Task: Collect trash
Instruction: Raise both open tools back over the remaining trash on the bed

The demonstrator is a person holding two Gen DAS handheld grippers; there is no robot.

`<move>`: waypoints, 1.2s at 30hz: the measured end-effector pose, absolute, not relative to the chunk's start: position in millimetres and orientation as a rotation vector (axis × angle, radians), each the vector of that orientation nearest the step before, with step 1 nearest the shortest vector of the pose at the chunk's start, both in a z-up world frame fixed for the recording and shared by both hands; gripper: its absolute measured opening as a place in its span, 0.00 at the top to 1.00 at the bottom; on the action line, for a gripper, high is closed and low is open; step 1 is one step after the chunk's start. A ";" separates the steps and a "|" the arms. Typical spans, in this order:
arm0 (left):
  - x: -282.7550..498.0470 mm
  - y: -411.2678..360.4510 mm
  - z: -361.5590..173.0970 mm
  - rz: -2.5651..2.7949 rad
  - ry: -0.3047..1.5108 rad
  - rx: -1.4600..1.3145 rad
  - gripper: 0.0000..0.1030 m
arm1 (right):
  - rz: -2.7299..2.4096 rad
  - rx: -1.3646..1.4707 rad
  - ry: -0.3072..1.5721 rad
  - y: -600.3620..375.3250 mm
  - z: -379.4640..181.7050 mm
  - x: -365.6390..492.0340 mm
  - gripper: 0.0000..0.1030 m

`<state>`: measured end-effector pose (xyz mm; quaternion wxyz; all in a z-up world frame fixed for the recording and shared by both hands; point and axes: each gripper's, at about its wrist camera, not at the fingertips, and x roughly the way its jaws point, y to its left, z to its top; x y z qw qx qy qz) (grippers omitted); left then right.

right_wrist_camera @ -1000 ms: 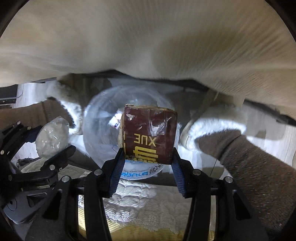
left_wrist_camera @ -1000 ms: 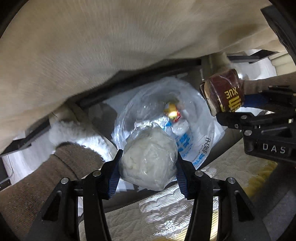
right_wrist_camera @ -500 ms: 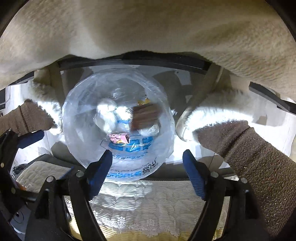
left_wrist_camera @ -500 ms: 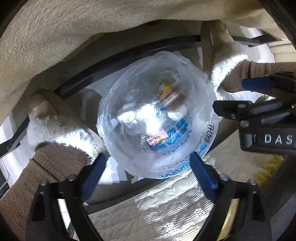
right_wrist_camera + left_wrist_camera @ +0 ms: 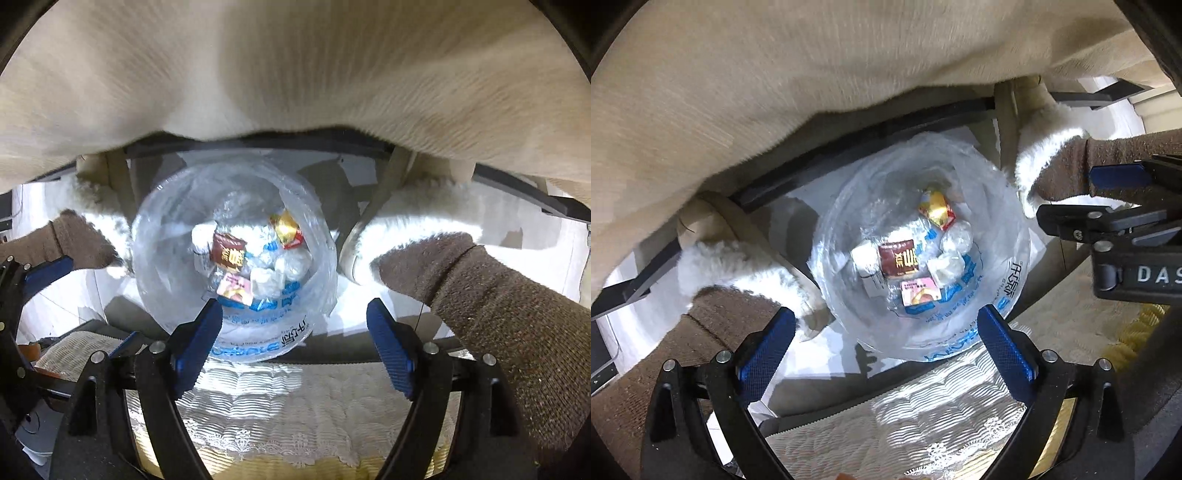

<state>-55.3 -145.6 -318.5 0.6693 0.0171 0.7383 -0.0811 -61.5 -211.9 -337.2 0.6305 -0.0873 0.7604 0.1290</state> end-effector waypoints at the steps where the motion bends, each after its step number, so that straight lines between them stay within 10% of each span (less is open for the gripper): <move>1: -56.0 -145.2 -314.3 -0.179 1.650 0.040 0.06 | 0.296 -0.194 1.721 -212.9 -331.4 -61.8 0.23; 36: -49.0 -132.6 -130.3 -0.161 0.969 0.027 0.06 | 0.446 -0.109 0.840 -235.2 -88.2 -47.3 0.23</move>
